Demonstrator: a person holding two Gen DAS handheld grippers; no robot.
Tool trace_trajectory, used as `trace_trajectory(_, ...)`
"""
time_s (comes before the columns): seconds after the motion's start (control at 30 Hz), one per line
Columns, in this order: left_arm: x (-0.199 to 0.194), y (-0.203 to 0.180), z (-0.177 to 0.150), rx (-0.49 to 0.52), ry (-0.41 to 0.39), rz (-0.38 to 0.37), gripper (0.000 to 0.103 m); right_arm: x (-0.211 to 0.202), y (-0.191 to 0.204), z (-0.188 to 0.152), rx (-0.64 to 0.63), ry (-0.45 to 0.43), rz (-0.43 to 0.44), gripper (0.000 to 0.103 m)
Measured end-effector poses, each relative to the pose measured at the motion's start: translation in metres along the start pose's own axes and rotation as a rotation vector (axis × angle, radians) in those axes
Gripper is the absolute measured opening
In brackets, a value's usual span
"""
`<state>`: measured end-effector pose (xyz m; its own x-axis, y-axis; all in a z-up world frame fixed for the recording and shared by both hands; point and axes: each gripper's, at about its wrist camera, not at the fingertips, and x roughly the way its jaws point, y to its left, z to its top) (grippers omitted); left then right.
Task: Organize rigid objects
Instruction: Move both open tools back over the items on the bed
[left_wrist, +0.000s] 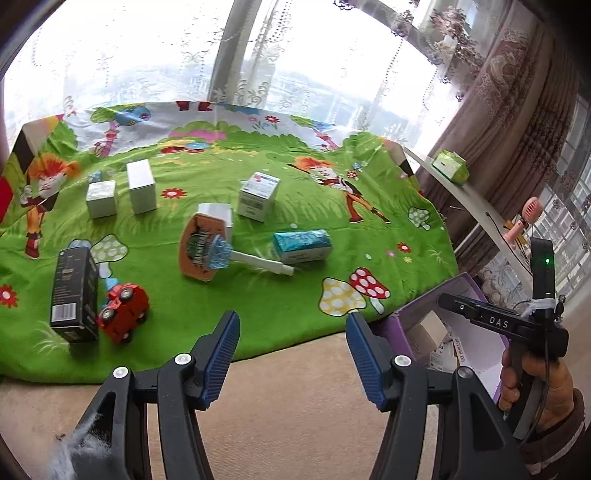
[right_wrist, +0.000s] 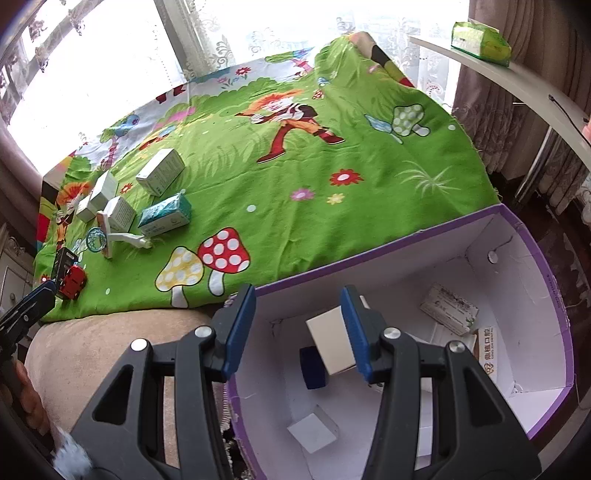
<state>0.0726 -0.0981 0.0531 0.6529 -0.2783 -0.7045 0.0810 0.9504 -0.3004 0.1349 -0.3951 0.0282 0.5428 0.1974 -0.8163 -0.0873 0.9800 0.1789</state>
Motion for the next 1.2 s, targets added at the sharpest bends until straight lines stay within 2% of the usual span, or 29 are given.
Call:
trace_trajectory(0.3, -0.023, 0.061, -0.005, -0.110, -0.035, 0.089, 0.061, 0.014, 0.045, 0.006, -0.078, 0.023, 0.054, 0.052)
trace_trajectory(0.6, -0.034, 0.112, -0.002, -0.209, -0.062, 0.177, 0.061, 0.028, 0.100, 0.013, -0.208, 0.027, 0.104, 0.052)
trace_trajectory(1.0, -0.011, 0.152, 0.002, -0.290, 0.003, 0.277, 0.060, 0.054, 0.133, 0.030, -0.252, 0.029, 0.090, 0.052)
trace_trajectory(1.03, -0.009, 0.154, 0.003, -0.293, 0.008, 0.282, 0.060, 0.058, 0.135, 0.032, -0.252, 0.031, 0.084, 0.053)
trace_trajectory(1.1, -0.006, 0.158, 0.004, -0.296, 0.015, 0.291, 0.060, 0.064, 0.139, 0.036, -0.246, 0.032, 0.076, 0.070)
trace_trajectory(1.2, 0.001, 0.163, 0.008, -0.298, 0.027, 0.304, 0.060, 0.070, 0.146, 0.042, -0.250, 0.011, 0.072, 0.080)
